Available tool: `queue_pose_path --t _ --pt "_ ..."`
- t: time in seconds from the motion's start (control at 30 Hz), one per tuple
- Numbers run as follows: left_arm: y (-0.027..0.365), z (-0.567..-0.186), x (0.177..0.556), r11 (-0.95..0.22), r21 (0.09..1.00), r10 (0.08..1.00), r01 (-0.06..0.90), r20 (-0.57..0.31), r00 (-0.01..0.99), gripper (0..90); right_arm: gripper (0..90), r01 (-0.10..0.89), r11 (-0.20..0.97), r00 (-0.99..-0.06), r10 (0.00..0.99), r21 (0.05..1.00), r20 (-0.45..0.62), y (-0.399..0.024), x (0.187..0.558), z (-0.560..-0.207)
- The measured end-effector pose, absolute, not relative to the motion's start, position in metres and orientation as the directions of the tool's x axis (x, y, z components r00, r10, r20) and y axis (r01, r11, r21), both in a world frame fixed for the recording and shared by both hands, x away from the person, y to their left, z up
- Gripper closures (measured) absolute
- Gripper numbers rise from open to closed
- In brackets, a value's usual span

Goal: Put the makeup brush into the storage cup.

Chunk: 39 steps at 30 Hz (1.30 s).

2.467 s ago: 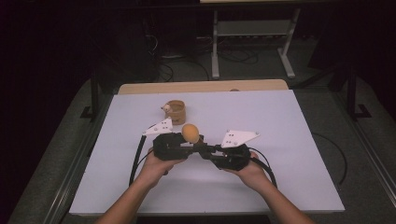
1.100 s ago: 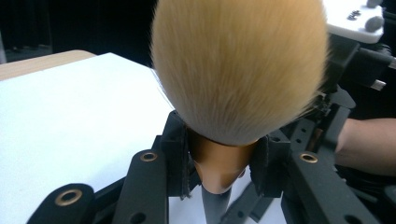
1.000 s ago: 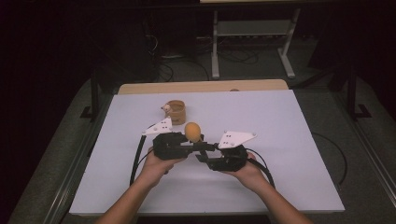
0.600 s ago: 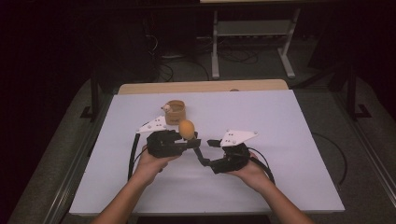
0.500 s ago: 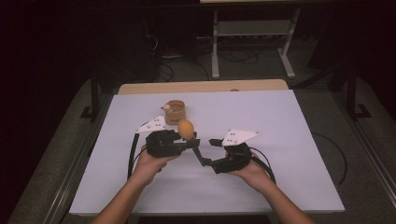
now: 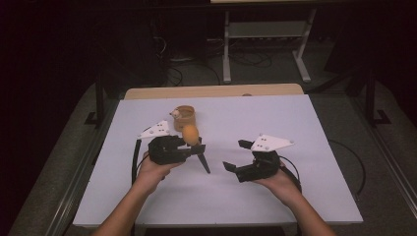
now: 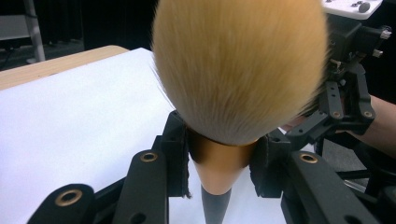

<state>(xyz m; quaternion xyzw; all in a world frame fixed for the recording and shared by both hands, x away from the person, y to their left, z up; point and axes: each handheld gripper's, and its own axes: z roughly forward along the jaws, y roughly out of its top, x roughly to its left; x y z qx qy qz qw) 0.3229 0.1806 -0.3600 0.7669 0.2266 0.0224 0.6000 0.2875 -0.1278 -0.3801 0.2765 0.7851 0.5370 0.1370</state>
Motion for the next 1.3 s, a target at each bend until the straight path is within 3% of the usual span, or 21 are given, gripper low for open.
queue_pose_path --t 0.3,1.3 --pt "0.187 -0.353 0.323 -0.185 0.934 0.392 0.306 -0.215 0.894 62.9 2.4 0.296 0.250 -0.773 0.629 0.922 0.078 -0.150 0.276 -0.382" --pt "0.209 -0.328 0.346 -0.185 0.943 0.468 0.278 -0.165 0.868 63.0 2.2 0.304 0.166 -0.661 0.745 0.938 0.082 -0.203 0.257 -0.396"
